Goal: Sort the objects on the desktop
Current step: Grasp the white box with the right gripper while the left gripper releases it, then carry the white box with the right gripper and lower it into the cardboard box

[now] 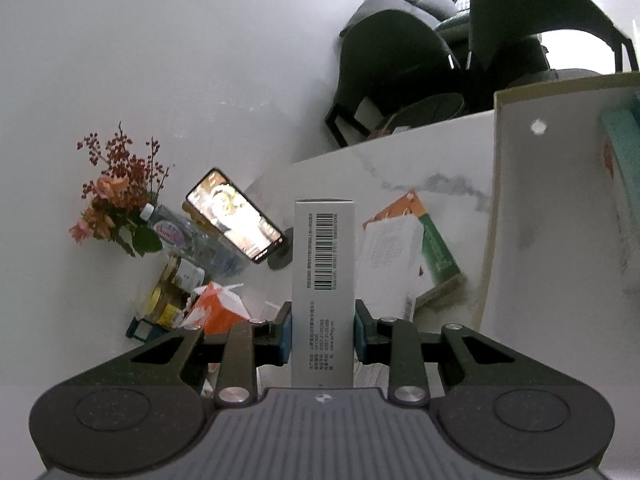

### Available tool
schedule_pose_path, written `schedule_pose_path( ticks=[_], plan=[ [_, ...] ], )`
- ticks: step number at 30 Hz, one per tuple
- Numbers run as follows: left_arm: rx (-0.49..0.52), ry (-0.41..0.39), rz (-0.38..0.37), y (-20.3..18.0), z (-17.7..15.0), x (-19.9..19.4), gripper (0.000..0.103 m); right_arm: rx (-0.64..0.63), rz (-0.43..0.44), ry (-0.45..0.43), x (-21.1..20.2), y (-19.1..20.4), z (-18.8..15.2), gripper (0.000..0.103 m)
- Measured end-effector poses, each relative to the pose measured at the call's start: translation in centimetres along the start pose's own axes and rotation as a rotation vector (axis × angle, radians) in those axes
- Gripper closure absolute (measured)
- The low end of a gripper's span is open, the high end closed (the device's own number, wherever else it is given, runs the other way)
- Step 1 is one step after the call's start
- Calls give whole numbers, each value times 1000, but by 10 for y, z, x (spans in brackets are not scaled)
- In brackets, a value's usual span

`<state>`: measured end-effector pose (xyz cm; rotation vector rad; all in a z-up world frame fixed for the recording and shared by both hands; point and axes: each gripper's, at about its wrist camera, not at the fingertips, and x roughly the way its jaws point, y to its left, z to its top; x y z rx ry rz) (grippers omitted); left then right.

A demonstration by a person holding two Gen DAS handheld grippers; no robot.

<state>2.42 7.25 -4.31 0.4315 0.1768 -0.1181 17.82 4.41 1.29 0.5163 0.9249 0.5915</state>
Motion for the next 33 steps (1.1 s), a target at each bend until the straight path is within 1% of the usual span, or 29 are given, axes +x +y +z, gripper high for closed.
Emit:
schedule_pose_path(
  ticks=[2, 8, 9, 12, 14, 18, 22, 27, 33],
  plan=[
    [-24, 0, -13, 4, 0, 0, 20, 5, -4, -12, -3, -3, 3, 71],
    [-61, -6, -43, 13, 1, 1, 12, 23, -19, -53, -13, -12, 14, 71],
    [-67, -8, -48, 2, 0, -14, 12, 26, -22, -60, -15, -14, 17, 71],
    [-105, -6, -73, -1, -1, -20, 12, 32, -39, -87, -22, -21, 25, 71],
    [-128, -2, -85, -2, -3, -11, 12, 41, -52, -105, -28, -27, 31, 71],
    [-156, 7, -97, 2, -4, -10, 12, 62, -81, -146, -44, -41, 43, 71],
    [-214, 26, -115, 9, -5, -5, 12, 81, -112, -183, -59, -55, 52, 71],
    [-273, 43, -123, 16, -7, 0, 10, 83, -185, -199, -64, -71, 57, 71],
    [-303, 54, -117, 21, -8, 3, 9, 27, -317, -179, -47, -81, 55, 71]
  ],
)
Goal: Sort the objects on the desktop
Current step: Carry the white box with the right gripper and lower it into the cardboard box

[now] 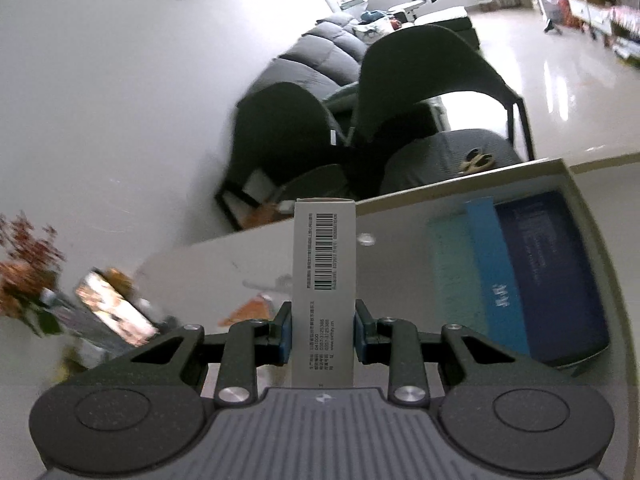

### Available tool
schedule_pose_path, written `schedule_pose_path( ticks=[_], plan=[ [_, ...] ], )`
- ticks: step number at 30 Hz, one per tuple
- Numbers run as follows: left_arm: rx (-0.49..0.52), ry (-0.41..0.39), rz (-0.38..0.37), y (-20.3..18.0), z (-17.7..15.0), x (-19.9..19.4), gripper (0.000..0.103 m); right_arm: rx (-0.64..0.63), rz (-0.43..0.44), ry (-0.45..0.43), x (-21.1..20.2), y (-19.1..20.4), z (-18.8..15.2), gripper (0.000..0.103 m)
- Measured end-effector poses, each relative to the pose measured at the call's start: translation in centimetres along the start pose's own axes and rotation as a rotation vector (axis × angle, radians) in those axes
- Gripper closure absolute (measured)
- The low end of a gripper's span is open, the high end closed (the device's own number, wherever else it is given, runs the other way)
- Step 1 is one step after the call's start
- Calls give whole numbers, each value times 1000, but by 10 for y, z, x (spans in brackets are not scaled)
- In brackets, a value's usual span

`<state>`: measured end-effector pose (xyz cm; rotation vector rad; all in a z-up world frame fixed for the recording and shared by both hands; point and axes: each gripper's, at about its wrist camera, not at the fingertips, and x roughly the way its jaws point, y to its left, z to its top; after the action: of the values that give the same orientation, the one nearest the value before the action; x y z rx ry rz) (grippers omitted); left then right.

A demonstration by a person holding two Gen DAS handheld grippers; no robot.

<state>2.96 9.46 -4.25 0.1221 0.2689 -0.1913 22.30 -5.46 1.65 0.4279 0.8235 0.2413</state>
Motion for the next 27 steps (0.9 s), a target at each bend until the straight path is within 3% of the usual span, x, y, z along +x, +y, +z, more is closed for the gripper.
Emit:
schedule_pose_path(
  ticks=[8, 23, 27],
  plan=[
    [-15, 19, 21, 4, -2, 1, 9, -192, -167, 1, 35, 12, -13, 71],
    [-86, 81, 63, 26, -10, 17, 8, -419, -307, 4, 90, 25, -30, 71],
    [-107, 93, 69, 30, -12, 21, 7, -569, -390, -26, 100, 36, -38, 70]
  ],
)
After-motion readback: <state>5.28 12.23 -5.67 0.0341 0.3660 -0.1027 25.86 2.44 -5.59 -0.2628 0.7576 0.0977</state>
